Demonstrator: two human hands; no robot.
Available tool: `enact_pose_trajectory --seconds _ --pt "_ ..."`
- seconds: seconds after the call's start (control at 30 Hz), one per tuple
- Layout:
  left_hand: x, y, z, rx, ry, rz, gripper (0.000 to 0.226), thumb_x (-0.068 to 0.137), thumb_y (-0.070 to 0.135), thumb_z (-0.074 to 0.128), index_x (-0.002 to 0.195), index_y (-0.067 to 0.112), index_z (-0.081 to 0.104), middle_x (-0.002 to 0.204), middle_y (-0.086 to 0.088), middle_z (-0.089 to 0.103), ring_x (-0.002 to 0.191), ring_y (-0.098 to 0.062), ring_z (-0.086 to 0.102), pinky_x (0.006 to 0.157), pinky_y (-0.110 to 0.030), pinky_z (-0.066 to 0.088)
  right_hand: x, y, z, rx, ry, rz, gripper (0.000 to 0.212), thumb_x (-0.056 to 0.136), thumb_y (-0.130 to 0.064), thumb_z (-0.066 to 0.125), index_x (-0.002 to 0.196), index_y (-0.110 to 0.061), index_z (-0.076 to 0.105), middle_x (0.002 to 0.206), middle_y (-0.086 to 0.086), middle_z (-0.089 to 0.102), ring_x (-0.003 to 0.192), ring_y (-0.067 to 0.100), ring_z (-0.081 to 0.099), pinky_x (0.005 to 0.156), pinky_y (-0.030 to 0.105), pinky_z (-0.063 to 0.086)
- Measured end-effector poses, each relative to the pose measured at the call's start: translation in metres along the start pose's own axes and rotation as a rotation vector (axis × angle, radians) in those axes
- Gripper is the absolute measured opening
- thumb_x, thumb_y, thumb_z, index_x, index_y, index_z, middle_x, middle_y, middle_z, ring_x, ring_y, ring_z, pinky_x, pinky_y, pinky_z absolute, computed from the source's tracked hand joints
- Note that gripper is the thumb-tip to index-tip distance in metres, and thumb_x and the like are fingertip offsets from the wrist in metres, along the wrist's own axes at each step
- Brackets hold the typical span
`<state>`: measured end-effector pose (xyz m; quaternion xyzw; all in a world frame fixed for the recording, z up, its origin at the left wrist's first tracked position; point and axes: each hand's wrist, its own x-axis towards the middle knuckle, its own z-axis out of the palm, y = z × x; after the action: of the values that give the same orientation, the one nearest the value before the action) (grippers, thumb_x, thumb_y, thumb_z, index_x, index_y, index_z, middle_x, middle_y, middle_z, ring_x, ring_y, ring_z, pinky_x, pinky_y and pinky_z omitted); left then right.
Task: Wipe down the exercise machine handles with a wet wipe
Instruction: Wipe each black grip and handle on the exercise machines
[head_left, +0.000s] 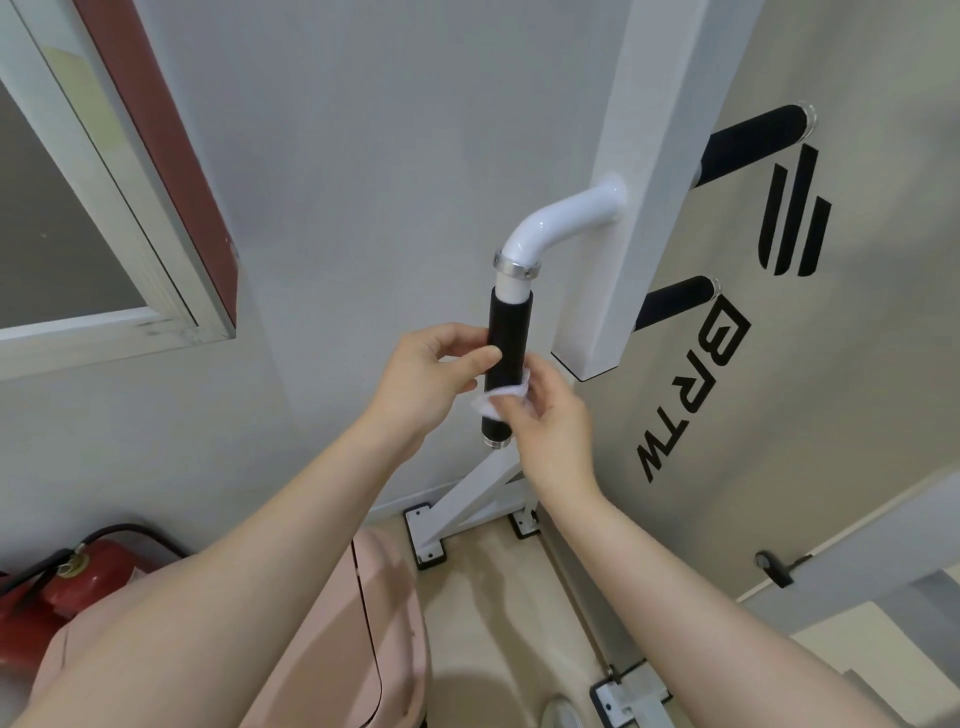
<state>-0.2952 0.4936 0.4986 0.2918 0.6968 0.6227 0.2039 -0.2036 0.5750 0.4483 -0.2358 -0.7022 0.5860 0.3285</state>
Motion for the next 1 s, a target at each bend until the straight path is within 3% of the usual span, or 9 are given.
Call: enact_pose_trajectory --seconds 0.07,0.17,0.23,0.33,0.43,0.6,0.73,0.9,1.0 --pt "-0.001 0.0 -0.001 0.015 -0.023 0.014 0.012 0.089 0.013 0.059 0.095 0.018 0.068 0.097 -0.005 0.068 0.09 -0.015 0.064 0.081 -0.025 0.053 0.005 -0.019 0.0 -0.053 0.142 -0.217 0.04 0.088 -0.004 0.057 0.124 -0.023 0.058 0.12 -0.009 0.063 0.108 0.001 0.057 0.097 0.024 0.045" --pt "-0.002 0.0 -0.008 0.026 -0.132 0.009 0.023 0.098 0.017 0.042 0.095 0.023 0.065 0.097 0.004 0.068 0.09 -0.009 0.065 0.084 -0.023 0.052 0.01 -0.028 -0.005 -0.393 0.341 -0.825 0.03 0.09 0.005 0.052 0.117 -0.004 0.062 0.121 0.003 0.058 0.113 0.01 0.055 0.101 0.017 0.039" --pt "-0.002 0.0 -0.015 -0.044 -0.191 -0.024 0.033 0.101 0.02 0.033 0.094 0.023 0.065 0.096 0.006 0.069 0.09 -0.007 0.066 0.088 -0.025 0.052 0.014 -0.021 -0.007 -0.619 0.251 -1.119 0.027 0.09 0.007 0.052 0.113 0.002 0.064 0.122 0.009 0.059 0.117 0.02 0.055 0.103 0.026 0.041" --pt "-0.003 -0.001 -0.024 -0.156 -0.235 -0.078 0.044 0.101 0.034 0.023 0.098 0.019 0.065 0.099 -0.002 0.07 0.093 -0.012 0.066 0.088 -0.027 0.051 0.017 0.004 -0.009 -0.982 -0.051 -1.313 0.03 0.088 0.005 0.053 0.115 -0.001 0.065 0.122 0.011 0.063 0.12 0.023 0.053 0.103 0.034 0.041" --pt "-0.005 -0.002 -0.027 -0.19 -0.267 -0.093 0.052 0.099 0.043 0.01 0.111 0.026 0.057 0.111 -0.004 0.067 0.11 -0.016 0.06 0.098 -0.029 0.043 0.026 0.01 -0.016 -1.309 -0.308 -1.467 0.029 0.089 0.002 0.046 0.107 -0.002 0.068 0.11 0.011 0.069 0.115 0.024 0.058 0.105 0.036 0.038" --pt "-0.004 -0.009 -0.028 -0.17 -0.266 -0.075 0.054 0.097 0.047 0.007 0.119 0.03 0.053 0.119 0.008 0.063 0.126 -0.007 0.045 0.108 -0.031 0.031 0.037 0.005 -0.031 -1.491 -0.198 -1.428 0.035 0.089 0.0 0.039 0.112 -0.004 0.065 0.118 0.01 0.066 0.12 0.024 0.055 0.11 0.038 0.028" --pt "0.0 -0.006 -0.03 -0.134 -0.224 -0.089 0.055 0.097 0.047 0.007 0.113 0.029 0.056 0.115 0.008 0.064 0.12 -0.003 0.05 0.102 -0.029 0.035 0.034 0.02 -0.031 -1.698 -0.46 -1.503 0.042 0.084 -0.005 0.037 0.112 -0.01 0.068 0.119 0.006 0.066 0.119 0.023 0.055 0.113 0.041 0.024" --pt "0.008 0.001 -0.029 -0.221 -0.155 -0.022 0.056 0.099 0.044 0.007 0.114 0.025 0.058 0.119 0.006 0.062 0.117 -0.007 0.053 0.104 -0.032 0.036 0.056 -0.021 -0.028 -1.417 -0.095 -1.442 0.033 0.09 0.0 0.046 0.121 -0.001 0.057 0.129 0.011 0.059 0.129 0.025 0.046 0.112 0.036 0.025" --pt "0.012 0.013 -0.028 -0.265 -0.083 0.042 0.054 0.099 0.044 0.01 0.11 0.025 0.06 0.113 0.004 0.066 0.113 -0.011 0.058 0.1 -0.031 0.041 0.04 0.006 -0.026 -1.257 -0.167 -1.279 0.039 0.093 0.004 0.038 0.131 -0.001 0.044 0.137 0.012 0.051 0.136 0.023 0.031 0.112 0.037 0.027"
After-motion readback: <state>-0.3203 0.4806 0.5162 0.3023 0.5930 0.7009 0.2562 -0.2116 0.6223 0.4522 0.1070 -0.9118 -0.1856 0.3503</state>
